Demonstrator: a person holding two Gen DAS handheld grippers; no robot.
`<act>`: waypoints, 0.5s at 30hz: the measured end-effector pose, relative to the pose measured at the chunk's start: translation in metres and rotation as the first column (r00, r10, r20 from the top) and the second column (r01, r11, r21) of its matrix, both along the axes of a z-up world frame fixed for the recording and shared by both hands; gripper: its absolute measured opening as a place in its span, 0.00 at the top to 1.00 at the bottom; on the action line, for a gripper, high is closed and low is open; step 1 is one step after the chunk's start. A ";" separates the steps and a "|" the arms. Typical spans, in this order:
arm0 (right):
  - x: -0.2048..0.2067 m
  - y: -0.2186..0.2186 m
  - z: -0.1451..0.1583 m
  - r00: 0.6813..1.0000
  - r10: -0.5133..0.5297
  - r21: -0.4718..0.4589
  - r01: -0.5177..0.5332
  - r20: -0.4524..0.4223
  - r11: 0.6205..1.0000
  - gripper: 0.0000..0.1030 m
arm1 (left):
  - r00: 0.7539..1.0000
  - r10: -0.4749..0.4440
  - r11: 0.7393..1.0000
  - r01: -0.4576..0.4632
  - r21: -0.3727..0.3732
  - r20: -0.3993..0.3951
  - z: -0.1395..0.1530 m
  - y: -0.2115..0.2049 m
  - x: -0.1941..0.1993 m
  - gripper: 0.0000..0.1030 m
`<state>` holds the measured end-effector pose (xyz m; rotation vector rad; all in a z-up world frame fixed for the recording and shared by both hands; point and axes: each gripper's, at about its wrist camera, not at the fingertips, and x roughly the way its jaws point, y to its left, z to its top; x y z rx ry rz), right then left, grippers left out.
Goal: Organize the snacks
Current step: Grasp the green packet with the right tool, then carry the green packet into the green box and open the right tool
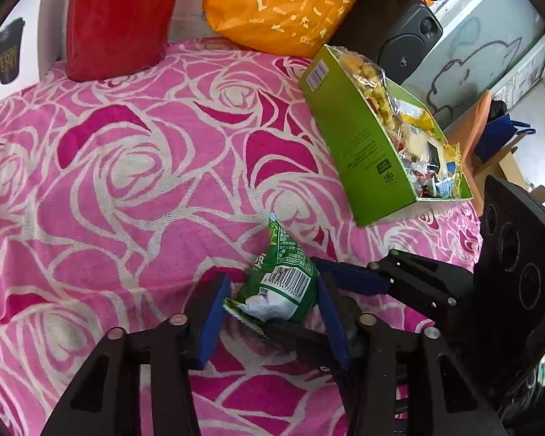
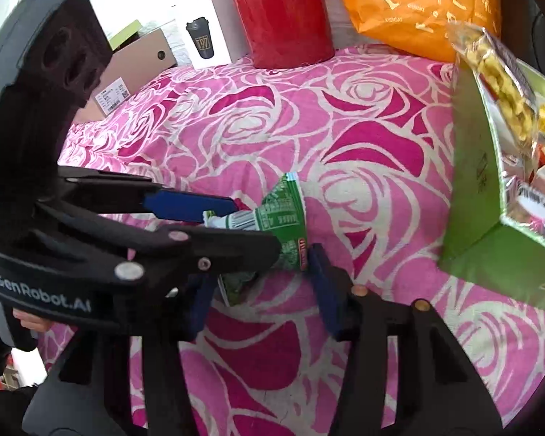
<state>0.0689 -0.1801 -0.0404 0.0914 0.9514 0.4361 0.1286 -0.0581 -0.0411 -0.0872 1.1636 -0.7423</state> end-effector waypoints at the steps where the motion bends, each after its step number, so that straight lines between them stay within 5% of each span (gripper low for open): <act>1: -0.003 -0.003 0.003 1.000 -0.004 0.012 0.004 0.003 1.000 0.55 | 1.000 -0.003 1.000 0.003 -0.005 0.013 0.006 -0.001 -0.004 0.57; 6: -0.021 -0.016 0.034 0.995 -0.043 0.008 0.042 0.088 0.999 0.56 | 0.992 -0.044 0.999 0.046 -0.009 0.120 0.042 -0.020 -0.021 0.63; 15: -0.045 -0.076 0.087 0.952 -0.184 0.018 0.185 0.243 0.983 0.56 | 0.942 -0.156 0.986 0.168 -0.017 0.299 0.103 -0.087 -0.031 0.64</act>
